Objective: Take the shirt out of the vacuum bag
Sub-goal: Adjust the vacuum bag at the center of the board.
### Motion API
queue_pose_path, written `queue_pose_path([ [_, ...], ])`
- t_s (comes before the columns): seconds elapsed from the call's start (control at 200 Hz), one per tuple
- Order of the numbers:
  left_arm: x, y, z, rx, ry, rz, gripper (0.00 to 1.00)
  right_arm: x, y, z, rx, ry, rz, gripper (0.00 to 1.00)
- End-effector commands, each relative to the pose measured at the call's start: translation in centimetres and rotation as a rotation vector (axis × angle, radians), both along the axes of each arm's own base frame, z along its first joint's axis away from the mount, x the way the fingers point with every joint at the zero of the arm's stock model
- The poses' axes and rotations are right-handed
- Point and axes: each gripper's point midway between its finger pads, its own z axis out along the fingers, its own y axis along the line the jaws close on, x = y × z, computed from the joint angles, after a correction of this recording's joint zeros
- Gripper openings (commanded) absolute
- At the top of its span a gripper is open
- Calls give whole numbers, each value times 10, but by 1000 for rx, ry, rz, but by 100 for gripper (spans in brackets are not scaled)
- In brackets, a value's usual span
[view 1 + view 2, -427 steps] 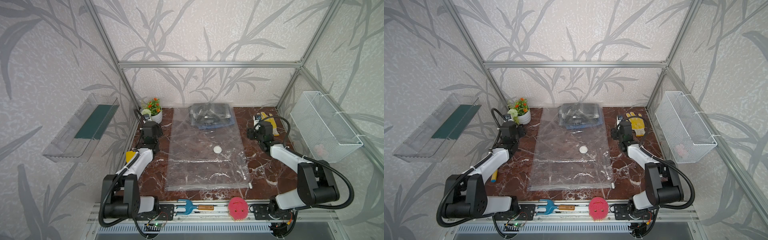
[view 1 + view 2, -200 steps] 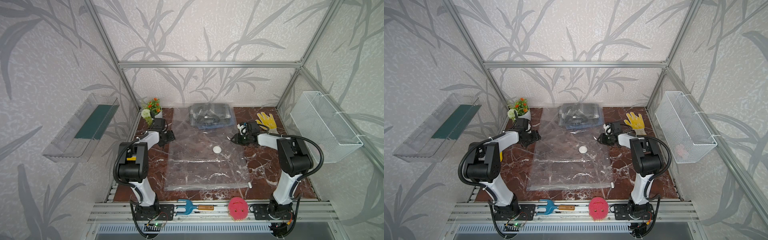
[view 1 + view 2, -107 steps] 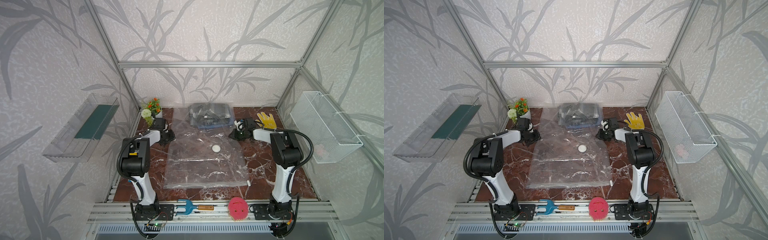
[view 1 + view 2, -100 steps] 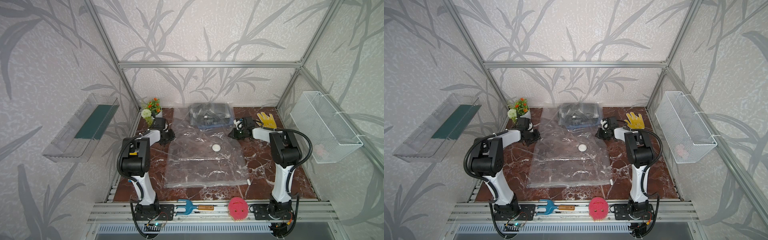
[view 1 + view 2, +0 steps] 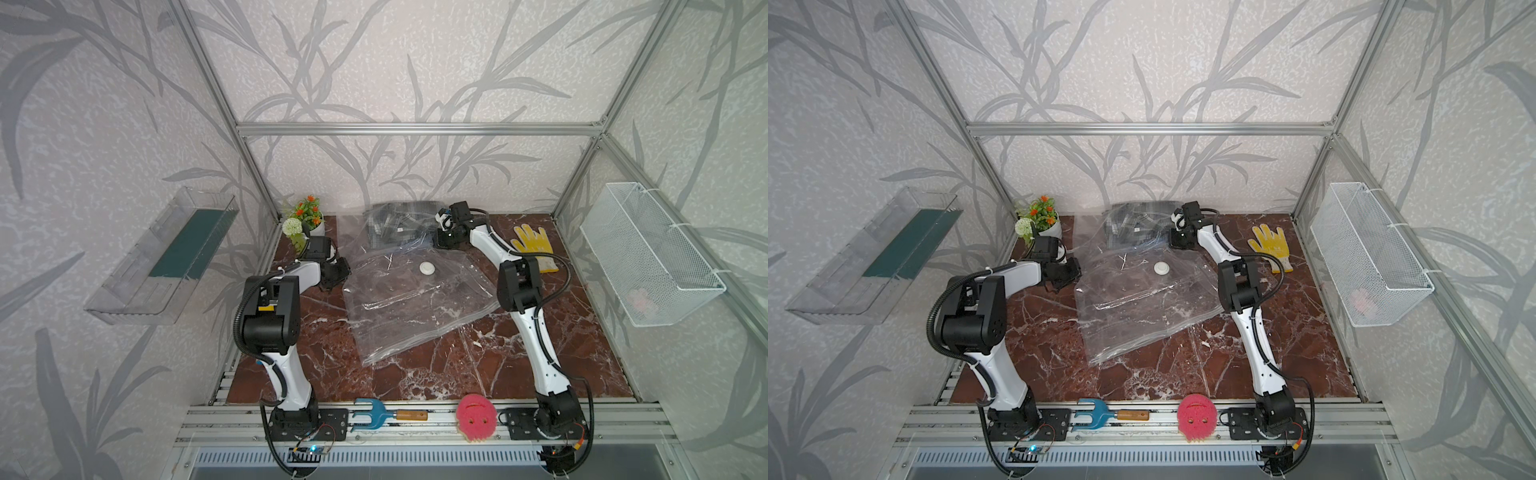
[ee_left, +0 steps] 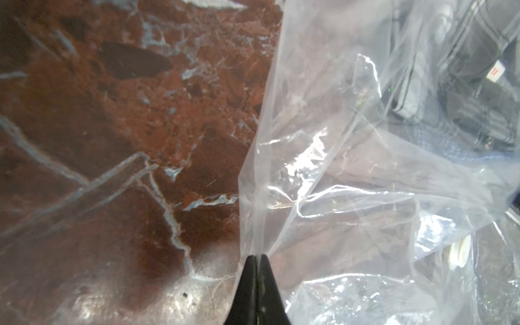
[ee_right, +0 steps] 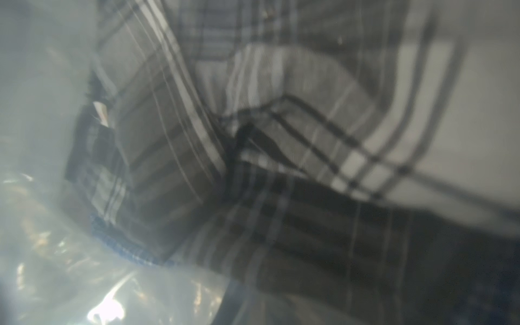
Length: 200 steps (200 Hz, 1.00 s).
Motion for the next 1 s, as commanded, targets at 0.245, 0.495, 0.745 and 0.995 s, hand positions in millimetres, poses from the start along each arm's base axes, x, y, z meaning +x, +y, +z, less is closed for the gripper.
queue_pose_path([
  [0.245,3,-17,57,61,-101,-84,40,29,-12,11,-4,-44,-136,19],
  [0.495,-13,-32,114,176,-175,-193,53,14,-65,74,-180,-91,-178,33],
  [0.745,-51,-50,154,300,-230,-341,60,-26,-101,134,-312,-167,-201,53],
  [0.995,-134,-145,155,323,-246,-841,61,-102,-135,180,-302,-240,-245,54],
])
